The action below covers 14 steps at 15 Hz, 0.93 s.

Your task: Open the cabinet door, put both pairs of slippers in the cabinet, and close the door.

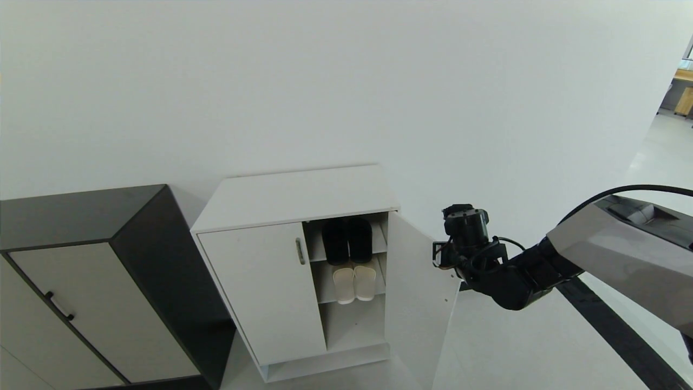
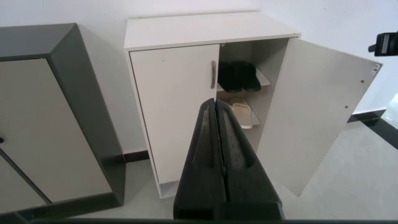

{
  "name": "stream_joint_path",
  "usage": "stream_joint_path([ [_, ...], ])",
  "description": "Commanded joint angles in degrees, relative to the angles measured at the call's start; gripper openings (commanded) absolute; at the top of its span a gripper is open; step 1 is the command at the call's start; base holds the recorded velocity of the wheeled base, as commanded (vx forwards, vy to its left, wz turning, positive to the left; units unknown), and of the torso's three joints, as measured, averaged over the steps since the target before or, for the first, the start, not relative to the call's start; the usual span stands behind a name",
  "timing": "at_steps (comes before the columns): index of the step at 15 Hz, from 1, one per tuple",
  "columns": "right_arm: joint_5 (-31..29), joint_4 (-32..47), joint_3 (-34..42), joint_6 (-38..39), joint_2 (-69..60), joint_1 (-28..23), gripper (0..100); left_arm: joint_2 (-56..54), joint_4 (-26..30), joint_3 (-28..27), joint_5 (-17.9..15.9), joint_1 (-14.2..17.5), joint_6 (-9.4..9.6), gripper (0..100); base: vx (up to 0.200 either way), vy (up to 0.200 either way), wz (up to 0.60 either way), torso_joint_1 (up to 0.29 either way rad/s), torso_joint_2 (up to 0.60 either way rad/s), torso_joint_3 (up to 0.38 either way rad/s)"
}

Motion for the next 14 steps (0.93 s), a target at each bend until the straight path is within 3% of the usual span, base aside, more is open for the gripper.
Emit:
stream_joint_path([
  [1,0.26,0.12,-1.79,-0.08,1.16,-2.95,0,-0.01,0.0,0.0,0.03,0.0,-0.01,0,0.0,0.0,0.0,0.0,0.0,0.0],
  [8,0.35,0.39,-3.81,-0.16,5.21,-4.62,0,-0.01,0.0,0.0,0.03,0.0,-0.01,0,0.0,0.0,0.0,0.0,0.0,0.0],
  [14,0.26,0.12,-1.97,-0.08,4.33,-2.25,0,-0.01,0.0,0.0,0.03,0.0,-0.01,0,0.0,0.0,0.0,0.0,0.0,0.0],
])
